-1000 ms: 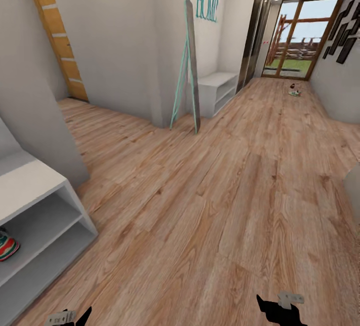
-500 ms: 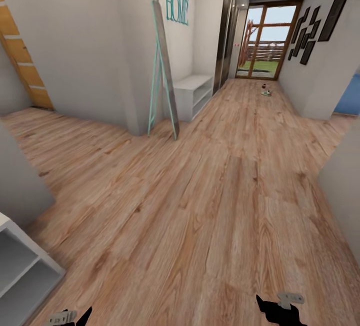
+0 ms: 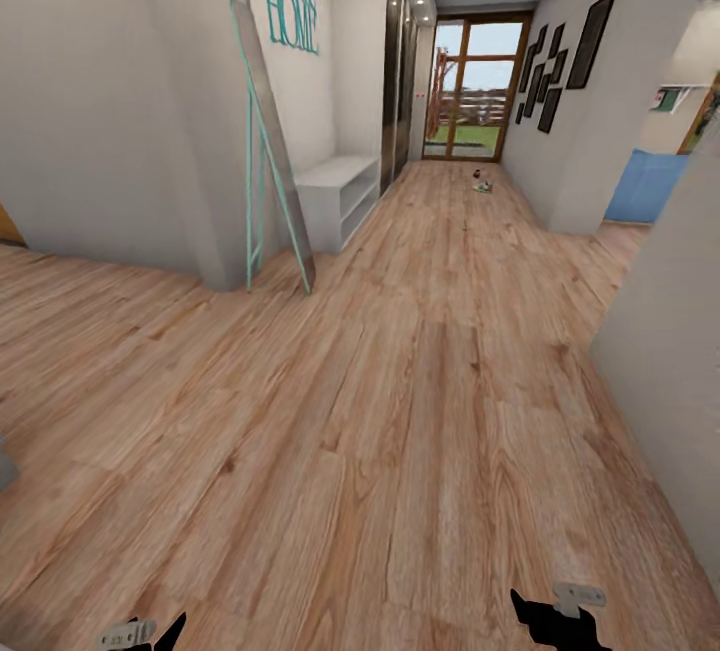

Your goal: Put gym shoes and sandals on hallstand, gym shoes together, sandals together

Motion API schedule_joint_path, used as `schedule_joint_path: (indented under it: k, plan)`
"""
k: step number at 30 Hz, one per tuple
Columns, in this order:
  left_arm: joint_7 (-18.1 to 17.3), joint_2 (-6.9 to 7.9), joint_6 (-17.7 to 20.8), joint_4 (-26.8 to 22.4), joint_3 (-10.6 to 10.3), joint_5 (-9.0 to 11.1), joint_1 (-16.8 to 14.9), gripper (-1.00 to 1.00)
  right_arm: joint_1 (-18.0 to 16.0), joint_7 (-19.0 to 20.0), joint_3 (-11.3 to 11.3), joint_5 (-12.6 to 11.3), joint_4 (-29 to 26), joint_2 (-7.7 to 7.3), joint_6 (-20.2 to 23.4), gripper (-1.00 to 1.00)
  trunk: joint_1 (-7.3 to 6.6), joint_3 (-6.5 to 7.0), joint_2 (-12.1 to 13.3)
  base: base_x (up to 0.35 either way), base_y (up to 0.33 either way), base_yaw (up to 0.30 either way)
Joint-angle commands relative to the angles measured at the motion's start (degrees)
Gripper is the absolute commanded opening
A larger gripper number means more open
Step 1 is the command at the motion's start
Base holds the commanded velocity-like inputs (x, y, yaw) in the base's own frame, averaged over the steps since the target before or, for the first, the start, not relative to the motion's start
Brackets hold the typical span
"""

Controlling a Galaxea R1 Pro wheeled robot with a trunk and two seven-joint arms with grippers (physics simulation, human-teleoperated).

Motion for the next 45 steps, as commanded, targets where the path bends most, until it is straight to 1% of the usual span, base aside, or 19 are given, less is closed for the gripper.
schedule_joint_path:
  k: [1, 29, 34, 45]
  plan:
    - [-0.52, 0.01, 0.09, 0.06, 0.16, 0.42, -0.02, 1.0, -0.06, 0.27, -0.5, 0.52, 0.07, 0.02, -0.2, 1.0, 0.03, 0.0, -0.02, 0.338, 0.0, -0.276]
    - [-0.43, 0.0, 0.09, 0.06, 0.19, 0.42, -0.02, 1.0, -0.06, 0.46, -0.41, 0.71, 0.12, 0.46, -0.15, 1.0, 0.03, 1.16, -0.02, 0.338, 0.0, -0.274]
    - [-0.43, 0.0, 0.09, 0.06, 0.23, 0.42, -0.02, 1.0, -0.06, 0.51, -0.37, 0.76, 0.09, 0.46, -0.13, 1.0, 0.03, 1.23, -0.02, 0.339, 0.0, -0.11]
    - [-0.43, 0.0, 0.09, 0.06, 0.24, 0.42, -0.02, 1.0, -0.06, 0.86, -0.07, 0.95, -0.02, 0.39, -0.11, 1.0, 0.03, 1.25, -0.02, 0.339, 0.0, -0.011]
